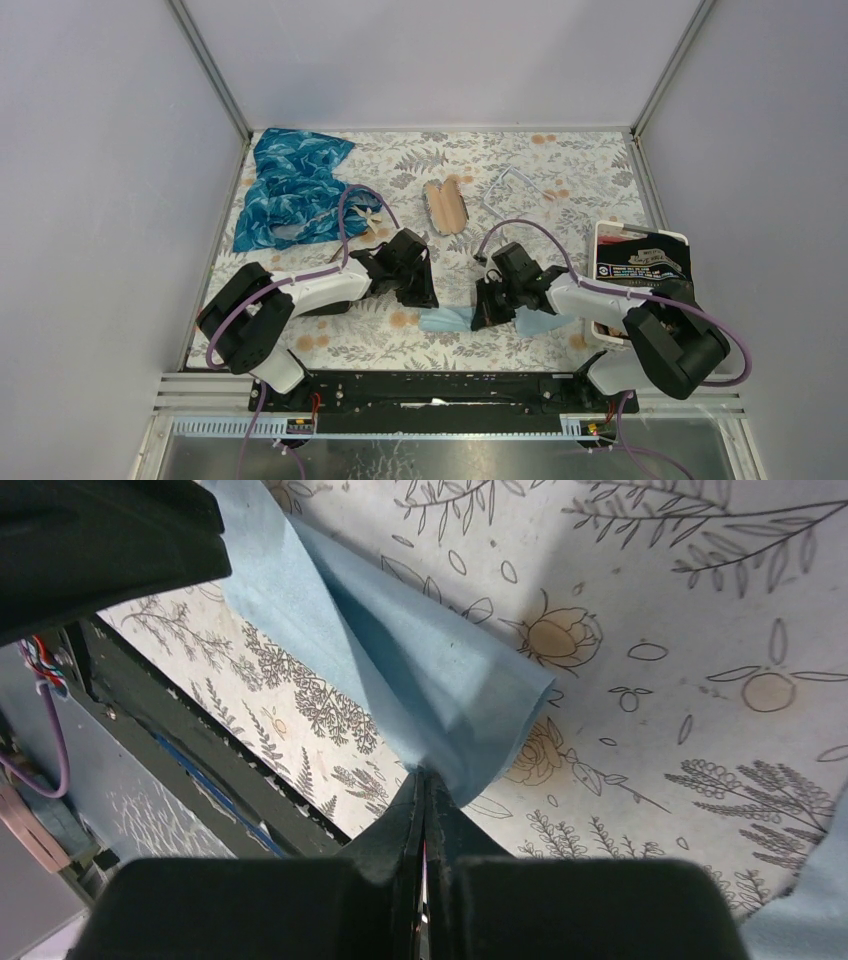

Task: Organize the sunglasses
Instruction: Fold the glasses cleaning cloth at the center of the board.

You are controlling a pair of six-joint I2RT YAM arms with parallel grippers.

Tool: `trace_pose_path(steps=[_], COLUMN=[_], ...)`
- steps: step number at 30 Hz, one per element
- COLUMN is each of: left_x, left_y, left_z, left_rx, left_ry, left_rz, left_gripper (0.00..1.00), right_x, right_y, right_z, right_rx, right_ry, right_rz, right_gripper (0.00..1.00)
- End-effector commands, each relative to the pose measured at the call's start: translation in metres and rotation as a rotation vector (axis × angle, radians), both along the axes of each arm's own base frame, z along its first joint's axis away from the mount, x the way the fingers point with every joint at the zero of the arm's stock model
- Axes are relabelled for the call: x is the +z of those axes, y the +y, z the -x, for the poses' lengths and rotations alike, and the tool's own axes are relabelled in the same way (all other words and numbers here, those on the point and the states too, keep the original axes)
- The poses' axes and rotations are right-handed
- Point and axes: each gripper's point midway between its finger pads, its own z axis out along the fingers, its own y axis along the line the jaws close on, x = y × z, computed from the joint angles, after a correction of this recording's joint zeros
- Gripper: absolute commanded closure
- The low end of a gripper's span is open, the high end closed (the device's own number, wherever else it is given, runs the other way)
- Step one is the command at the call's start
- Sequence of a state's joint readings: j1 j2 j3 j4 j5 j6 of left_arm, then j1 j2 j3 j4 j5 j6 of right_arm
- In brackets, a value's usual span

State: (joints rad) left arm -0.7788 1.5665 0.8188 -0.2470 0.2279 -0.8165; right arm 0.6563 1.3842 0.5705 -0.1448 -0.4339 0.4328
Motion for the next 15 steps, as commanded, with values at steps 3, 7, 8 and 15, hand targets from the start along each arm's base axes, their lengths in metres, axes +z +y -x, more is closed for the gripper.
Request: trace_pose_path(steps=[3,7,8,15], left_x=[0.0047,0.0031,0.0027,0.0051], left_y=[-0.0007,0.0013,0.0019,-0.0004], left_z=[-0.0033,-0.001,-0.0009,-0.0049], left_rx=[0.005,0.006,0.007,0.001], left_ry=[-0.022,-0.016,-0.016,-0.025], left_rz=[-0.003,-0.007,-0.009,-0.017], left_gripper=[0.72,0.72,0.72,0.72], right_x=[-0.0027,-0.0061,-0.0065,-0.0098], right_y=[0.0075,0.0023,0.0012,-0.0011], right_z=[0.0121,0.0131,0.0131,0.0171], right_rx=[0.074,0.074,0.074,0.082], right_ry=[0.024,0.024,0.022,0.036], right_rz=[-0.012,0.016,0.021,0.03], right_gripper=[1.0,1.0,1.0,1.0])
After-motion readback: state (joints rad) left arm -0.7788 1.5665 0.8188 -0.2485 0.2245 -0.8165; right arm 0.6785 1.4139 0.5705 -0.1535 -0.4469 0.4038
